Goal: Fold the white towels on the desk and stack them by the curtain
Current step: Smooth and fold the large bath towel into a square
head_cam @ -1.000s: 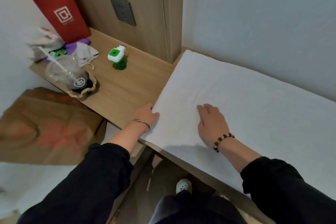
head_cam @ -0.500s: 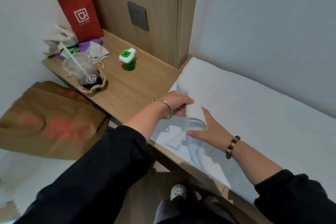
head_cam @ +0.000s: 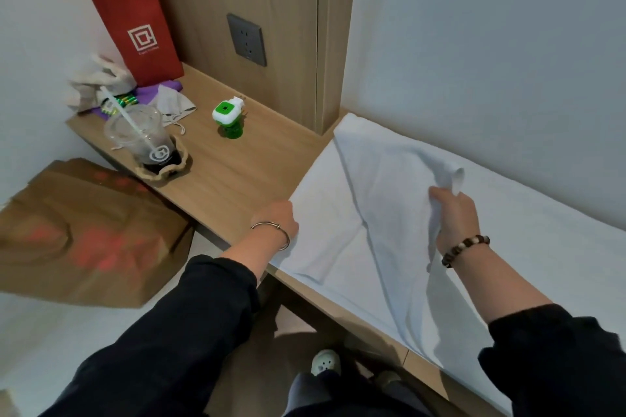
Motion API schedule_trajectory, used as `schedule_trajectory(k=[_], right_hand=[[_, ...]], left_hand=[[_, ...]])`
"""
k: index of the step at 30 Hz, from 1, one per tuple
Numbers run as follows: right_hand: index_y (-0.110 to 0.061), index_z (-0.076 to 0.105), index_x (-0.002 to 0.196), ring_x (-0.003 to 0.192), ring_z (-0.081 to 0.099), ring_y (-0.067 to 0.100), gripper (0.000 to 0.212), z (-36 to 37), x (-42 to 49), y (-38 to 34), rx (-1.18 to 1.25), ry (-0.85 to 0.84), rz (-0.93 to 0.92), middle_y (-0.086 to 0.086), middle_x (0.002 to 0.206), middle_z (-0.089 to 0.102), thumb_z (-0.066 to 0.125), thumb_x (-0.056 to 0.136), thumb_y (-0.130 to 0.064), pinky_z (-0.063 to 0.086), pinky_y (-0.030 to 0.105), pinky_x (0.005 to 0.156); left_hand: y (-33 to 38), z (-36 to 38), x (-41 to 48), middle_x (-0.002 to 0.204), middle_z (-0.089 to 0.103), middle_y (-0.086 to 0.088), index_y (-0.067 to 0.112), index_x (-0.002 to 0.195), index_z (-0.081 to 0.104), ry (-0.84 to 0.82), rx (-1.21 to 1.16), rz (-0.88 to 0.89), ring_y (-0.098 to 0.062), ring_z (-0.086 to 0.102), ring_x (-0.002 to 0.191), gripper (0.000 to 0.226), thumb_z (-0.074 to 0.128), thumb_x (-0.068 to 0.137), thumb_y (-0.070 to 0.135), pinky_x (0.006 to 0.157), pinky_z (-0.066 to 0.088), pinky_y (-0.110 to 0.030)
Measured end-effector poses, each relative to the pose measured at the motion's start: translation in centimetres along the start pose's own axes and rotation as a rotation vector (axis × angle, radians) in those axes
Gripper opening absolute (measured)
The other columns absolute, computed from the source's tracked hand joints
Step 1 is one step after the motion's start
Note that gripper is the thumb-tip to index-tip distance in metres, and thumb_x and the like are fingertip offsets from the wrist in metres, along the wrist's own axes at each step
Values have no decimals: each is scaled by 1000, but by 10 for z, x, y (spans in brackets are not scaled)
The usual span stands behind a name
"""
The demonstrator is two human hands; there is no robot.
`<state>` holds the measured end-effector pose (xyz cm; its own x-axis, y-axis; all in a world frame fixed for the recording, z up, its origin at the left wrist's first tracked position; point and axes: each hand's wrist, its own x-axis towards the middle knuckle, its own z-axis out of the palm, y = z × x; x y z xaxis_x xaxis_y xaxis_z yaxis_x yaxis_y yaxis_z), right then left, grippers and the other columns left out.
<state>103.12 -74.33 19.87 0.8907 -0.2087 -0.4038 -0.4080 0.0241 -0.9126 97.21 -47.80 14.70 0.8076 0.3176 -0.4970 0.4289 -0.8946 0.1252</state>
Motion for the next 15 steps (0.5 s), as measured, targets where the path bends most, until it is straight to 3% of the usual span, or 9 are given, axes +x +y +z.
schedule_trajectory(k=[3,6,10,12,15], right_hand=[[-13,57,70,58,48,22,14,11,-7,4,-11,-43,-2,6,64,51,57,84,-8,36,29,60],[-12,58,71,58,51,20,14,20,-10,5,-16,-65,7,4,64,53,57,84,-8,39,28,59],[-16,53,69,62,45,20,13,25,-9,8,-31,-87,-3,4,64,47,58,81,-12,35,31,61],[-18,52,70,62,43,20,10,26,-10,10,-46,-97,-5,4,64,45,57,78,-14,33,31,61],[-17,51,73,55,39,19,7,32,-14,13,-73,-105,-10,3,61,42,58,73,-18,30,28,56]], left_hand=[[-10,3,1,114,57,-4,16,117,51,-24,6,35,-24,56,98,31,51,91,32,78,47,-32],[-26,14,0,115,51,0,19,120,46,-69,-38,189,-18,48,95,54,69,77,41,79,45,-29],[-43,21,-4,126,38,1,22,137,35,-91,51,359,-19,42,113,85,79,67,42,89,41,-28],[-47,24,-6,126,39,0,20,135,38,-57,29,364,-19,42,112,79,77,70,42,89,41,-28],[-38,27,-10,119,45,1,18,126,46,24,-54,183,-16,47,97,57,65,80,45,76,41,-27]])
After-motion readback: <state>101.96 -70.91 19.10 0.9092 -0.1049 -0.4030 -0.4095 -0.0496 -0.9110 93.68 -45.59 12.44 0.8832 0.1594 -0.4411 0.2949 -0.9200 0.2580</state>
